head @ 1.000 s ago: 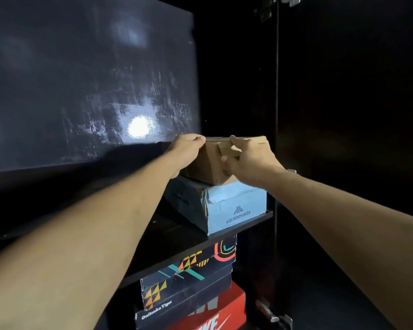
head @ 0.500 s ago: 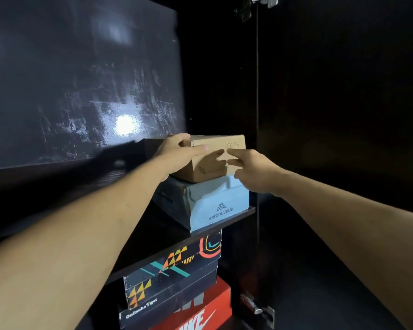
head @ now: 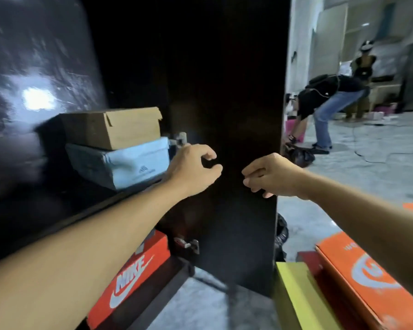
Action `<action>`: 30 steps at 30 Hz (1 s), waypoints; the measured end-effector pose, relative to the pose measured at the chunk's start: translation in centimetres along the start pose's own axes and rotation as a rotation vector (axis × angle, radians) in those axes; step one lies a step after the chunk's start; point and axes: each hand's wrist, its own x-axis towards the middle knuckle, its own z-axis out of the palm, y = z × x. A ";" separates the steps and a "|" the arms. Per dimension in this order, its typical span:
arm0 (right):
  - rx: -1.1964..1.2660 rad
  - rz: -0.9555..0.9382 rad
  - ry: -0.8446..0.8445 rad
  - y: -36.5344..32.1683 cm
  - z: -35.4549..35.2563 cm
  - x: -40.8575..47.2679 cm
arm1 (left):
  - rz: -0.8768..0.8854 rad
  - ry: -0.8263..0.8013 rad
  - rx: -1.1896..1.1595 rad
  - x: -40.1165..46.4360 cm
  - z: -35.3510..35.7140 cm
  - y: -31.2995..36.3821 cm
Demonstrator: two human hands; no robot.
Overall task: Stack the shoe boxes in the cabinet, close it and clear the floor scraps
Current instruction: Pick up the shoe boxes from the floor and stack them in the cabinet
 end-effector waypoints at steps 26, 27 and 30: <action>-0.327 1.153 -0.043 39.1 -3.8 -44.9 | 0.009 -1.320 -0.336 -22.8 34.9 27.3; -0.329 1.186 -0.037 40.1 -2.9 -45.9 | -0.010 -1.338 -0.333 -23.4 35.9 27.2; -0.308 1.262 -0.054 42.1 -1.0 -48.2 | -0.069 -1.354 -0.328 -24.7 38.2 26.8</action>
